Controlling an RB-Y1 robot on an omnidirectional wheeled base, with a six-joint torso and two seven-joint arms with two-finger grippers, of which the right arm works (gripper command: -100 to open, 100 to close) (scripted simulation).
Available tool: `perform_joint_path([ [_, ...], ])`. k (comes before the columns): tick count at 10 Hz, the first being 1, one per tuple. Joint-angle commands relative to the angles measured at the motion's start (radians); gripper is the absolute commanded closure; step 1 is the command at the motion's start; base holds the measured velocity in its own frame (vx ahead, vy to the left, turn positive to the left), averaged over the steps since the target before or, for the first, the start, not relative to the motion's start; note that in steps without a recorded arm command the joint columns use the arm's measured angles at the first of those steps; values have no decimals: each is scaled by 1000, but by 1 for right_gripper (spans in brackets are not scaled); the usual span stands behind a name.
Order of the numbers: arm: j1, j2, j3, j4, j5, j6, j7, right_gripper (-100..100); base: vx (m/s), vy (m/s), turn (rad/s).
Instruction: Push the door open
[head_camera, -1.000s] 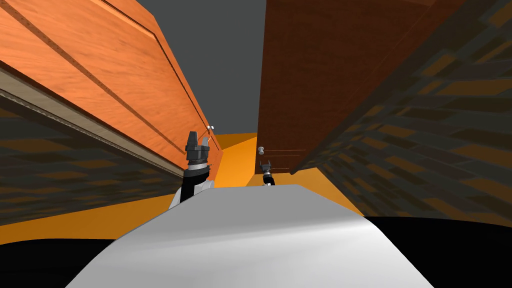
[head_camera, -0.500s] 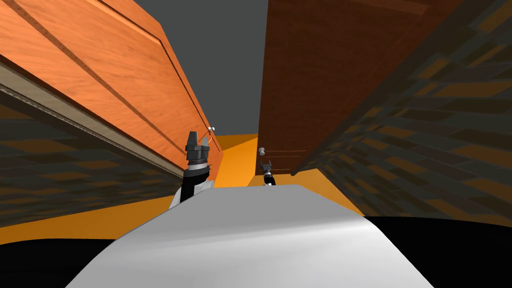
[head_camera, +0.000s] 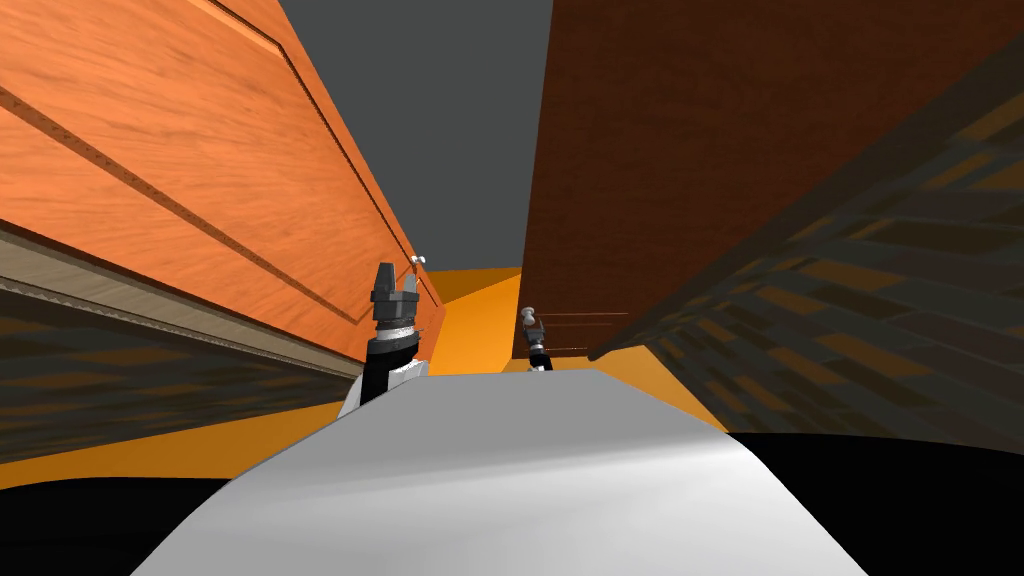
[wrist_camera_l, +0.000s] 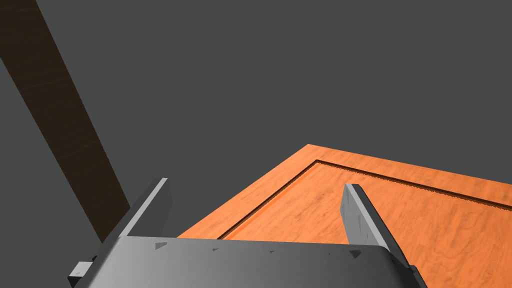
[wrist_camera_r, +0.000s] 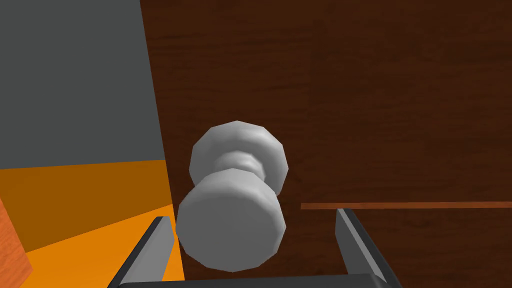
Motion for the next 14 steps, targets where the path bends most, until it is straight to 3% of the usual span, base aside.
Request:
perform_joint_path([
  [1,-1,16,-2,2,-1,-4,-3,-100,186,5,19],
  [2,-1,8,-2,0,-1,-1,-2,-100,81,2,6],
  [3,-1,8,-2,0,-1,-1,-2,100,-12,5,18],
  [8,-1,8,-2,0,-1,-1,-2,100,-15,1,0],
  [14,-7,-28,-52,8,-26,-2,13,100,158,46,-31],
])
